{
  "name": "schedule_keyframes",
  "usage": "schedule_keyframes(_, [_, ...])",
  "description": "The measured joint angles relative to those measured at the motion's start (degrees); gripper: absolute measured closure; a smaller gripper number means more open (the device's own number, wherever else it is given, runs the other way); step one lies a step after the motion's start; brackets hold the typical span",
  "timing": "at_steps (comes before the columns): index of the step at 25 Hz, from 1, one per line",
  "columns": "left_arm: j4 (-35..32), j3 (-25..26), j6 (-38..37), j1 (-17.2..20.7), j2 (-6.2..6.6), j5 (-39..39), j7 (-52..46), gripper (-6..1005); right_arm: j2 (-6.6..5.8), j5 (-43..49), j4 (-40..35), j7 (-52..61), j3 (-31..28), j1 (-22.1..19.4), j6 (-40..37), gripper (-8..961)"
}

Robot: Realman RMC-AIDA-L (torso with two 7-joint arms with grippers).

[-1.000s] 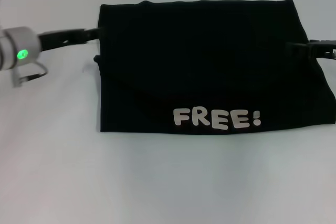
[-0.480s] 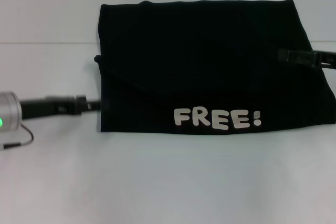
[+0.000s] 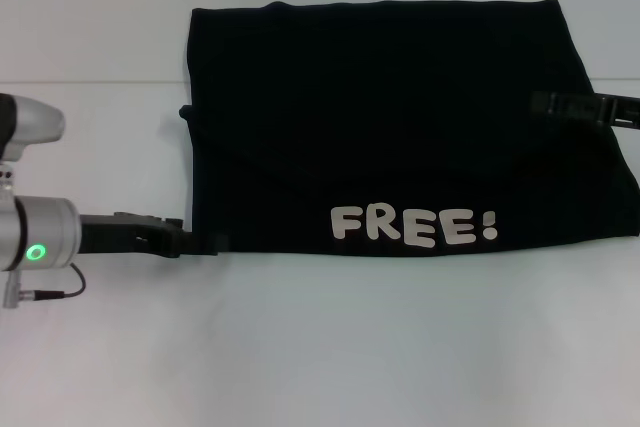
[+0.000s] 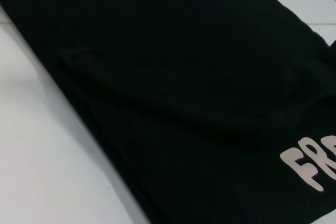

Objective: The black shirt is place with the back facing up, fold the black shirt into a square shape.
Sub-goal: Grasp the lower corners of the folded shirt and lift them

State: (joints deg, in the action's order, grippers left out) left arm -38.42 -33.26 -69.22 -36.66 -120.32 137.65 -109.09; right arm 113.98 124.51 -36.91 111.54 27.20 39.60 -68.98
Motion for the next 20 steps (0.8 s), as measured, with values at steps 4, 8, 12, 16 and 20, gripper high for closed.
schedule_keyframes(4, [1.4, -0.8, 0.9, -1.2, -0.07, 0.0, -0.1, 93, -0.29, 0.0, 0.0, 0.3, 0.0, -0.1, 0.0, 99])
schedule_keyframes(8, [2.2, -1.9, 1.4, -1.9, -0.09, 0.1, -0.1, 94, -0.40, -0.1, 0.0, 0.3, -0.1, -0.2, 0.0, 99])
schedule_keyframes(12, [2.2, -2.2, 1.2, -2.2, -0.17, 0.1, -0.1, 92, -0.42, 0.0, 0.0, 0.4, -0.1, -0.3, 0.0, 99])
schedule_keyframes(16, [2.1, -2.1, 1.4, -2.3, -0.12, 0.1, -1.1, 97, -0.43, 0.1, 0.0, 0.4, -0.1, -0.4, -0.1, 99])
schedule_keyframes(20, [2.1, -1.9, 1.7, -2.3, 0.15, 0.1, -2.0, 166, -0.51, 0.1, 0.0, 0.4, 0.0, -0.5, -0.1, 98])
